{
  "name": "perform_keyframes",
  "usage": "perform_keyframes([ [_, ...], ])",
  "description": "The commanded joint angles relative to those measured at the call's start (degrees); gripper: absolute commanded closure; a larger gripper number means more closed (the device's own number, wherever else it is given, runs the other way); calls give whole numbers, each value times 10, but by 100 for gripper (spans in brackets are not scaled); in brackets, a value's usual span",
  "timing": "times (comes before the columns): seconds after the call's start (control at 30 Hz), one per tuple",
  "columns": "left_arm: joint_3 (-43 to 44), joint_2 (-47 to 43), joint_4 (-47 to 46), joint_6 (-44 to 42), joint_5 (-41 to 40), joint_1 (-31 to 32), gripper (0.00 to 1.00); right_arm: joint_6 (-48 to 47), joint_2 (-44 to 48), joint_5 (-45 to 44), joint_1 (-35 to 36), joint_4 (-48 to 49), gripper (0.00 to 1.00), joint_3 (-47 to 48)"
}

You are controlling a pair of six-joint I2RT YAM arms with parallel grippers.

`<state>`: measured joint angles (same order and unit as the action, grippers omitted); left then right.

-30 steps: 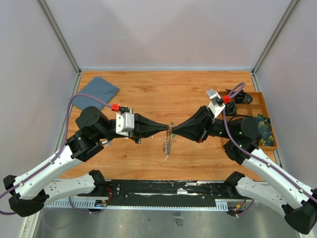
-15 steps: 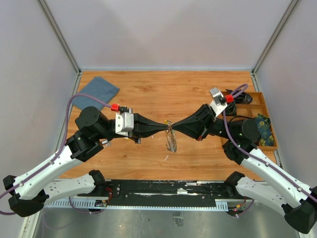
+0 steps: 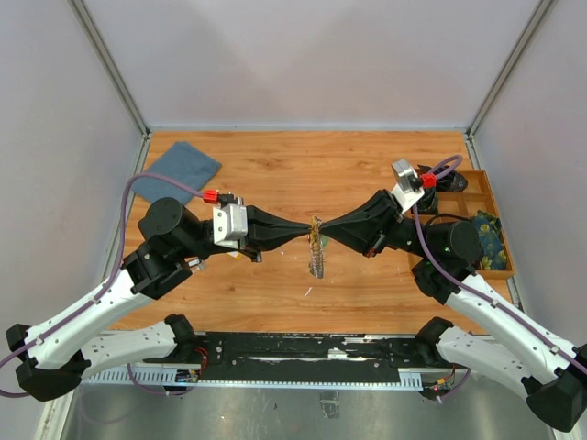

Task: Put the keys on the keyring

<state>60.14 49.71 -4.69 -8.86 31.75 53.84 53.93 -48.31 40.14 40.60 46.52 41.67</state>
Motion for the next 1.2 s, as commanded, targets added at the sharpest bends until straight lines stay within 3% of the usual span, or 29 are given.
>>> perform_keyframes([
  [0.0,-6,-13,-21,6,-25,8,100,13,13,-50,5,39,99,6],
  [0.5,-14,-21,-39,15,-63,8,99,24,22,-61,6,49,100,-10],
  [1.17,-28,-30,-67,35,-106,8,99,-31,42,-12,6,2,99,-16],
])
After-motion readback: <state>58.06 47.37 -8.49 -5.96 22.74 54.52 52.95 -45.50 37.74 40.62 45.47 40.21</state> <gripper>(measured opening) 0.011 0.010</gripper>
